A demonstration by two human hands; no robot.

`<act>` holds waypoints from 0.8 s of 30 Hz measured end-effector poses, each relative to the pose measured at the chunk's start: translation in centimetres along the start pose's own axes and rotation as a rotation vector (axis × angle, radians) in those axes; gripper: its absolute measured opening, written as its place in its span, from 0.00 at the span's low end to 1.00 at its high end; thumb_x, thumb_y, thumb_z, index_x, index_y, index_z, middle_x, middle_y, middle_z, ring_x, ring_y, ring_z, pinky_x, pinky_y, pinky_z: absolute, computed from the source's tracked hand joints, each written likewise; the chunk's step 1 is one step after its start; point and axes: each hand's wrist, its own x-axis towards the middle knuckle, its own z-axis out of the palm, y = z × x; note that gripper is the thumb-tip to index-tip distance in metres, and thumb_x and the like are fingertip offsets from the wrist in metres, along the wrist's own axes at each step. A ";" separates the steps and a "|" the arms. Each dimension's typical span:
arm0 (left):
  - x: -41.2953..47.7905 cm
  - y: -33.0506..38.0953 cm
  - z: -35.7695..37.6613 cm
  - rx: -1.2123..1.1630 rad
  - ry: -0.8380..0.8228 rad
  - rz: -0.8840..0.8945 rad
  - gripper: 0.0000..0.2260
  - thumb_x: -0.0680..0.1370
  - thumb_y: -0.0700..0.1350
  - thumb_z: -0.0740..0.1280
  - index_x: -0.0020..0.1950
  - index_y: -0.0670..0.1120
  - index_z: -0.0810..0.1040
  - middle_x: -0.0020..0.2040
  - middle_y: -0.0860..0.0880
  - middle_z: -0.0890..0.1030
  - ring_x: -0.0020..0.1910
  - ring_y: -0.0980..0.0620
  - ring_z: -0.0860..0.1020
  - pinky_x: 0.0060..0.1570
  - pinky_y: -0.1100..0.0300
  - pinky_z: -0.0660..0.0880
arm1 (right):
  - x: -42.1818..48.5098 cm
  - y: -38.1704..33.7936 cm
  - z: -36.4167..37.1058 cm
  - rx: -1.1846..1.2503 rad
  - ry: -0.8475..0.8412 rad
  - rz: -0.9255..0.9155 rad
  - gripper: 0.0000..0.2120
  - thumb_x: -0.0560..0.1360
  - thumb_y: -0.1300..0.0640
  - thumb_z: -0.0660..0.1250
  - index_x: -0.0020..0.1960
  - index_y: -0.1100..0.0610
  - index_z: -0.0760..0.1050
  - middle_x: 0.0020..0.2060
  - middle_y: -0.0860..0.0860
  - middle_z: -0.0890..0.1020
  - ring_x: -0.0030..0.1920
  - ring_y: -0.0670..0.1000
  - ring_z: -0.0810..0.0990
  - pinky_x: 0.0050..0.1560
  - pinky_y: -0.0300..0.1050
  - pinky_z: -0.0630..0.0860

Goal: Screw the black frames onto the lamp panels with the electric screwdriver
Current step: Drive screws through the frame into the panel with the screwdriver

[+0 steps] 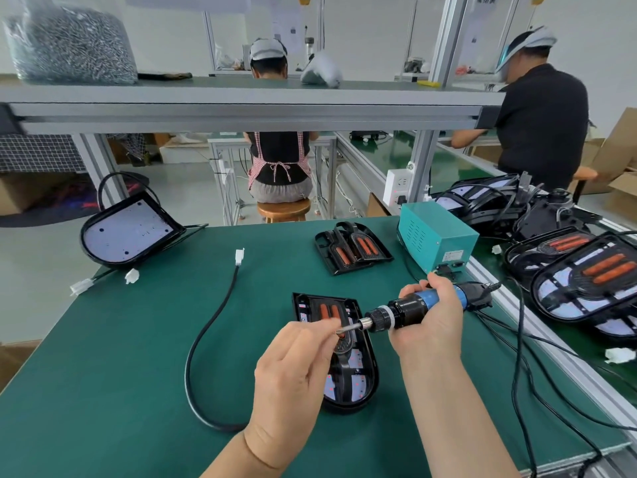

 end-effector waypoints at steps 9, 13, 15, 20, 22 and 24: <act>-0.6 -0.8 -0.4 -0.094 -0.064 -0.251 0.28 0.72 0.38 0.76 0.68 0.56 0.71 0.56 0.61 0.83 0.49 0.59 0.83 0.56 0.72 0.74 | 0.8 -0.1 0.1 -0.037 0.004 -0.077 0.07 0.75 0.58 0.73 0.45 0.53 0.74 0.24 0.45 0.79 0.24 0.46 0.79 0.27 0.37 0.77; -0.1 -4.1 -0.8 -0.030 0.004 -0.594 0.19 0.77 0.44 0.71 0.65 0.54 0.70 0.58 0.58 0.77 0.53 0.57 0.78 0.52 0.65 0.74 | 1.2 0.3 0.1 -0.106 -0.062 -0.179 0.09 0.75 0.57 0.73 0.51 0.53 0.75 0.28 0.46 0.78 0.27 0.46 0.79 0.31 0.39 0.76; 0.9 -6.1 -0.6 -0.067 -0.135 -0.961 0.17 0.77 0.53 0.70 0.63 0.52 0.70 0.55 0.51 0.78 0.50 0.56 0.79 0.53 0.55 0.78 | 1.4 0.9 0.2 -0.190 -0.116 -0.270 0.09 0.75 0.57 0.72 0.52 0.53 0.74 0.29 0.47 0.77 0.29 0.47 0.78 0.35 0.40 0.76; 3.2 -8.2 1.2 -0.020 -0.472 -1.144 0.33 0.62 0.74 0.66 0.50 0.46 0.75 0.45 0.46 0.82 0.38 0.48 0.80 0.35 0.57 0.76 | 0.7 2.9 0.6 -0.404 -0.317 -0.486 0.07 0.73 0.59 0.71 0.45 0.53 0.73 0.28 0.50 0.76 0.28 0.51 0.75 0.32 0.39 0.75; 3.4 -8.2 1.9 -0.022 -0.545 -1.140 0.36 0.57 0.73 0.69 0.49 0.45 0.76 0.46 0.47 0.83 0.43 0.48 0.82 0.40 0.53 0.79 | 0.3 3.5 0.9 -0.450 -0.375 -0.512 0.07 0.71 0.57 0.71 0.45 0.53 0.73 0.28 0.50 0.76 0.28 0.51 0.75 0.33 0.38 0.76; 3.3 -8.5 2.3 -0.063 -0.523 -1.162 0.35 0.55 0.69 0.73 0.51 0.45 0.77 0.49 0.47 0.84 0.48 0.47 0.83 0.51 0.46 0.81 | 0.1 3.8 1.1 -0.466 -0.414 -0.531 0.08 0.70 0.58 0.71 0.46 0.55 0.73 0.28 0.51 0.76 0.27 0.52 0.74 0.33 0.38 0.75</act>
